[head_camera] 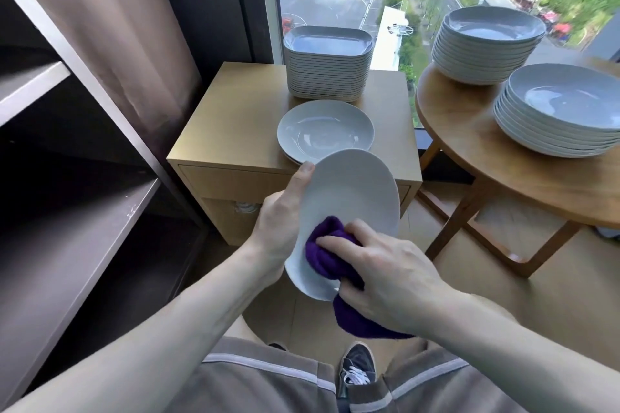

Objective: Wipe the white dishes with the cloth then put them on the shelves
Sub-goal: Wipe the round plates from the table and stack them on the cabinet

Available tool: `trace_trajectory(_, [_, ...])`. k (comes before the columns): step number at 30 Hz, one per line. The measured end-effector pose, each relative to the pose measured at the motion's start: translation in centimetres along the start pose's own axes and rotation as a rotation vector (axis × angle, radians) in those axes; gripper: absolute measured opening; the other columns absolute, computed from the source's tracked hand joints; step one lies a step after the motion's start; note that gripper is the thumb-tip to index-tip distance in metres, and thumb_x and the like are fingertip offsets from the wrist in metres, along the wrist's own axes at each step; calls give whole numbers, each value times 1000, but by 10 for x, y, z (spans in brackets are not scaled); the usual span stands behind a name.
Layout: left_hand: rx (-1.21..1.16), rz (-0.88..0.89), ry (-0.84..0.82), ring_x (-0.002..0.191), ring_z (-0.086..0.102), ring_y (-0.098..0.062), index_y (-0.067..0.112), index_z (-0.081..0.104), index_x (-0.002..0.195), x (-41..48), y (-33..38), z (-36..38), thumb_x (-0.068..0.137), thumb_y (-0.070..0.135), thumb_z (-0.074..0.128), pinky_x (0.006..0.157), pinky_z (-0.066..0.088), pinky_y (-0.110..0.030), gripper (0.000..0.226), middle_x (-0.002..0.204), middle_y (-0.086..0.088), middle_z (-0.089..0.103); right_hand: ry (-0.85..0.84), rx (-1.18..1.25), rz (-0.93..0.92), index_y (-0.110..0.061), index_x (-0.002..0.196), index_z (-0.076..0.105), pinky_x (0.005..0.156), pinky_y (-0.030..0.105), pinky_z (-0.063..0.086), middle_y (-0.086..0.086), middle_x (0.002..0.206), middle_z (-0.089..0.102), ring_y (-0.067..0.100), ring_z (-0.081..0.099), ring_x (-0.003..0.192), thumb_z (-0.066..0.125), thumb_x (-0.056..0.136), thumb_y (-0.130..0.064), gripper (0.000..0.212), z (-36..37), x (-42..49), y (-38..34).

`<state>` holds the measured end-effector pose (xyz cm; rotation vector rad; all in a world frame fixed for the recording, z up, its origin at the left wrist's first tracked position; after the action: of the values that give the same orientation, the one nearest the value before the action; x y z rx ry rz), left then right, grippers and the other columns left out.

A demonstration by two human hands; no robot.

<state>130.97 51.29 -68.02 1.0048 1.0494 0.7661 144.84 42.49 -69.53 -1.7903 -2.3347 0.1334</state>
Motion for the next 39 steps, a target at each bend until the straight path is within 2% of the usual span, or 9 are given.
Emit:
trace_trajectory(3, [-28,-3,2,100,76,-31,18,82,106,0,5,-4,92,70,59,92,59,-47,59,110,-13,78,-15,-2,74,-36,130,53,60,20,40,-7,108,59,17,64,77,57,84,-46,47,0,2,9])
trace_trajectory(11, [-61,-36,-35,113,72,-40,13,80,113,-4,3,3,83,70,59,106,52,-59,68,118,-18,76,91,35,253,-40,137,43,64,26,44,-9,118,54,20,63,87,44,86,-50,52,-10,11,37])
trace_trajectory(21, [-67,-16,-96,111,74,-33,27,82,109,0,0,1,89,69,63,92,62,-46,50,119,-11,77,159,46,353,-42,141,42,68,30,47,-8,126,56,22,63,97,49,87,-48,54,-20,13,60])
trace_trajectory(25, [-135,40,-66,119,71,-32,43,69,129,11,1,-11,104,55,48,100,56,-55,34,129,-7,74,148,99,378,-42,143,38,72,32,52,-8,127,55,22,62,96,51,89,-48,55,-20,13,67])
trace_trajectory(27, [-153,44,-15,117,72,-30,45,70,124,15,2,-18,109,53,40,97,57,-55,35,127,-5,74,169,124,378,-40,145,36,72,29,49,-7,130,55,21,62,98,51,89,-48,58,-20,12,68])
trace_trajectory(29, [-171,30,12,115,73,-28,44,75,116,19,1,-26,111,54,32,88,62,-49,45,125,-5,75,187,156,374,-39,145,35,72,28,48,-8,130,54,20,62,98,52,89,-48,60,-21,12,68])
trace_trajectory(32, [-261,-26,47,118,71,-32,32,75,123,26,1,-40,112,51,29,86,62,-47,51,130,-10,73,216,203,382,-43,143,35,70,30,45,-13,125,52,17,59,90,49,87,-50,58,-25,12,70])
trace_trajectory(35, [-328,-73,77,117,72,-33,27,78,119,33,0,-52,112,47,32,84,62,-47,51,132,-12,72,221,219,380,-43,142,37,70,28,42,-15,124,51,12,51,85,46,85,-50,58,-28,13,74])
trace_trajectory(39, [-413,-74,105,114,72,-36,23,76,125,44,-1,-59,110,35,38,87,61,-51,42,129,-14,73,235,279,382,-45,142,36,70,28,49,-17,123,51,14,60,87,41,83,-55,60,-33,11,74])
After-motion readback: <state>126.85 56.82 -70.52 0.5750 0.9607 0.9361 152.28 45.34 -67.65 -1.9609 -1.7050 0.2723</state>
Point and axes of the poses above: each hand's wrist, its own x-axis towards the middle knuckle, its own z-axis out of the palm, y = z × x, the point moved 3 cm from there along x, towards the middle knuckle
